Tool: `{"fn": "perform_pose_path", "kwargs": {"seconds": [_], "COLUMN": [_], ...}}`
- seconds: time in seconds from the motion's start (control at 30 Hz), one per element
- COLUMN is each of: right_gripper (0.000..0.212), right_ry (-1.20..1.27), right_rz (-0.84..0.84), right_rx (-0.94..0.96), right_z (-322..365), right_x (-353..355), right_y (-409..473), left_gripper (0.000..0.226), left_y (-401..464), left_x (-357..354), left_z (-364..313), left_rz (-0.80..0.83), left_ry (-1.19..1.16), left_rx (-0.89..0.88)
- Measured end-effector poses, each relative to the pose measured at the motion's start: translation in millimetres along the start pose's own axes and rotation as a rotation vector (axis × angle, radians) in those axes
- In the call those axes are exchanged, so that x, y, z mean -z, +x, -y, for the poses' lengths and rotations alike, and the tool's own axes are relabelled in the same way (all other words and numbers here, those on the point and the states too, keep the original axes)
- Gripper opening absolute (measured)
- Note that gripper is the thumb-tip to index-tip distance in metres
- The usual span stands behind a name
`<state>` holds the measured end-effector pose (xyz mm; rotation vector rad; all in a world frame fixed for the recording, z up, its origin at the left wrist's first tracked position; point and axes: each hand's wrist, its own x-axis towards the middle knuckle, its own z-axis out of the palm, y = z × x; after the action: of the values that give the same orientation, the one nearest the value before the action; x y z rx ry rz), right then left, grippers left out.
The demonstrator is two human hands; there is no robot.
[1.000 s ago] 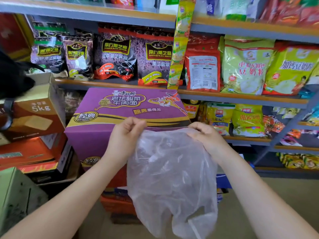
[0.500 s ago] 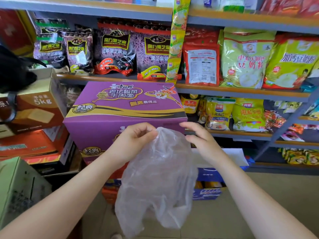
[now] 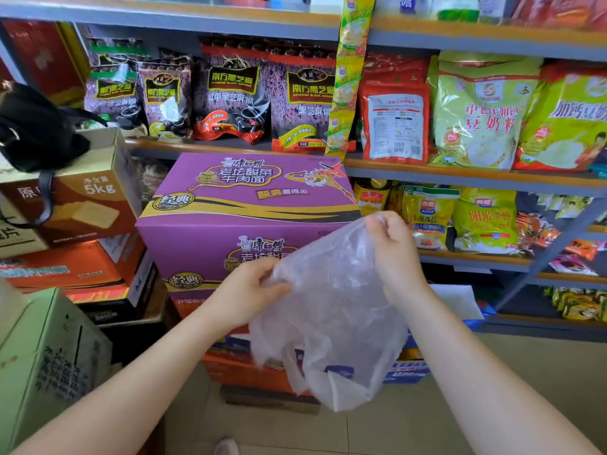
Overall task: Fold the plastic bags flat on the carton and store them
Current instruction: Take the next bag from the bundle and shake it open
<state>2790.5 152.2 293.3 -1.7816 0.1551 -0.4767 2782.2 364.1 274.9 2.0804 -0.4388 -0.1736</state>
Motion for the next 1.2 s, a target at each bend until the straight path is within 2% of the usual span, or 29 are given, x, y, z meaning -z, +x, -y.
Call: {"fn": "perform_pose_path", "kwargs": {"seconds": [0.07,0.2,0.3,0.37,0.47,0.5,0.57,0.67,0.73,0.8,0.87,0.93,0.97,1.03,1.13,1.2], "right_gripper": [0.013,0.008,0.005,0.004,0.015,0.019,0.031,0.035,0.036,0.054,0.061,0.054,0.049,0.046,0.046,0.039], "right_ry": [0.059,0.165,0.180,0.131,0.006,0.004,0.173,0.501,0.572,0.575,0.597,0.625,0.640,0.668,0.774,0.799], "right_rz": [-0.063,-0.155,-0.159,-0.150,-0.064,-0.023,0.026,0.088,0.201,0.293,0.305,0.323,0.340,0.379,0.391,0.406], "right_rx": [-0.065,-0.220,-0.305,-0.291,-0.325,-0.397,-0.570,-0.646,-0.659,-0.700,-0.719,-0.677,-0.625,-0.521,-0.489,-0.455], "right_z": [-5,-17,-27,-33,-44,-45,-47,-46,-40,-33,-25,-15,-10,3,18,20], "right_x": [4,15,20,22,24,25,27,27,22,12,3,-5,-9,-15,-14,-13], "right_y": [4,11,11,9,9,8,8,5,1,-4,-9,-15,-19,-28,-35,-37], "left_gripper": [0.010,0.017,0.026,0.029,0.024,0.022,0.014,0.011,0.012,0.027,0.034,0.035,0.039,0.040,0.025,0.020], "left_y": [-1,-4,-4,-3,-2,-1,2,10,13,12,8,0,-2,-4,0,1], "left_x": [3,8,9,9,13,15,17,19,16,9,1,-8,-14,-24,-26,-23], "left_z": [5,7,10,14,21,25,36,59,66,61,39,9,-4,-17,-19,-16], "left_rz": [-0.064,-0.073,-0.043,-0.046,-0.037,-0.036,-0.068,-0.199,-0.237,-0.344,-0.417,-0.290,-0.192,-0.094,-0.214,-0.261], "left_ry": [-0.120,-0.374,-0.533,-0.617,-0.780,-0.779,-0.644,-0.207,0.076,0.305,0.304,0.186,0.129,0.069,-0.022,-0.088], "left_rx": [0.111,0.225,0.260,0.277,0.291,0.287,0.291,0.331,0.335,0.206,-0.056,-0.260,-0.295,-0.275,-0.214,-0.178]}}
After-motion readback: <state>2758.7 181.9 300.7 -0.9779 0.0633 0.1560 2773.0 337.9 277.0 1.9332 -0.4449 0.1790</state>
